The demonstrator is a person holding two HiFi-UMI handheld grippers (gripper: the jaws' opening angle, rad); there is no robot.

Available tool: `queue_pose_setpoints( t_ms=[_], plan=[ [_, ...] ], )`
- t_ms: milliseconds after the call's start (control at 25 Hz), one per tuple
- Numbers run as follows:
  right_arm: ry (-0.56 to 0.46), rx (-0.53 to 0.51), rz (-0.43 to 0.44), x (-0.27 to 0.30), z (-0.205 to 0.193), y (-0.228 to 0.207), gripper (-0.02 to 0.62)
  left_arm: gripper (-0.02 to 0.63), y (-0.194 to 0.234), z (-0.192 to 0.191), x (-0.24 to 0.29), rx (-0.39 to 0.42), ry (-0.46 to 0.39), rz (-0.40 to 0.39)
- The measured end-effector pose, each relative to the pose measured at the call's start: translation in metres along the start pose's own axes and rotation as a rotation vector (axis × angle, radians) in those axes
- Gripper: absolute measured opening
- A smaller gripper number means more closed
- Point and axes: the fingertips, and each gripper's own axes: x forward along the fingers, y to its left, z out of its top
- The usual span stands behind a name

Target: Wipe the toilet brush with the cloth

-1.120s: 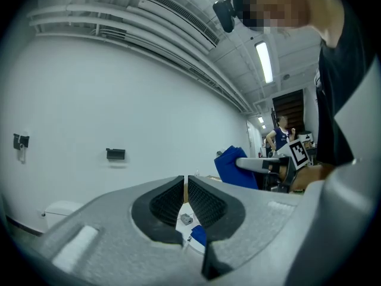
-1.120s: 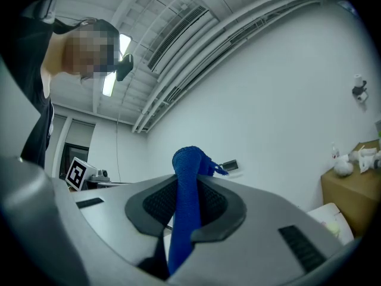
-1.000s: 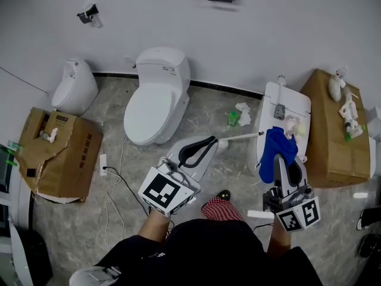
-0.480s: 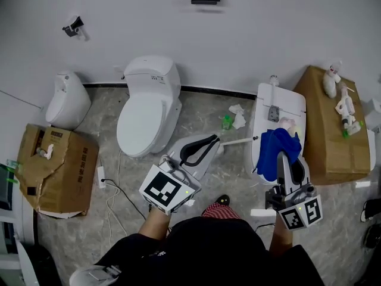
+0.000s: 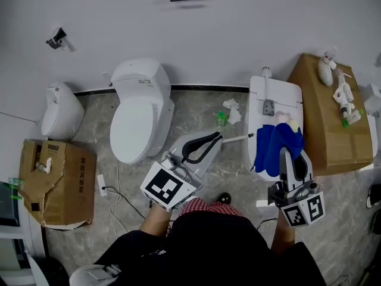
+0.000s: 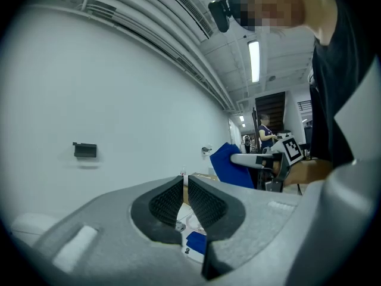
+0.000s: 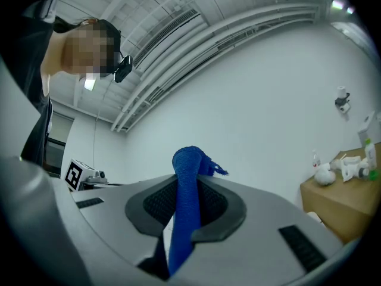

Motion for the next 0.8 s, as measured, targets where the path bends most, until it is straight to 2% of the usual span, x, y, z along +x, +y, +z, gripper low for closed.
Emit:
queue_pose_setpoints(
  t_ms=[200,400,560,800],
  plan=[
    [0.014,0.007,-0.04,-0.003,-0.009,-0.012,0.064,0.008,0.005,-0.013,0.015,-0.009,0.021,-0.034],
    [0.01,-0.002,-0.098,-0.004,-0.01,-0.021,0.064,0.008,0.009,-0.011,0.032,-0.038,-0.041,-0.133],
    [0.003,-0.004,-0.158,-0.002,-0.014,-0.032,0.064,0.008,0.015,-0.022,0.048,-0.002,-0.003,-0.187],
    [0.013,-0.003,-0.185,0.016,-0.032,-0.031,0.064,0.008,0.027,-0.031,0.061,-0.027,0.003,-0.259]
  ],
)
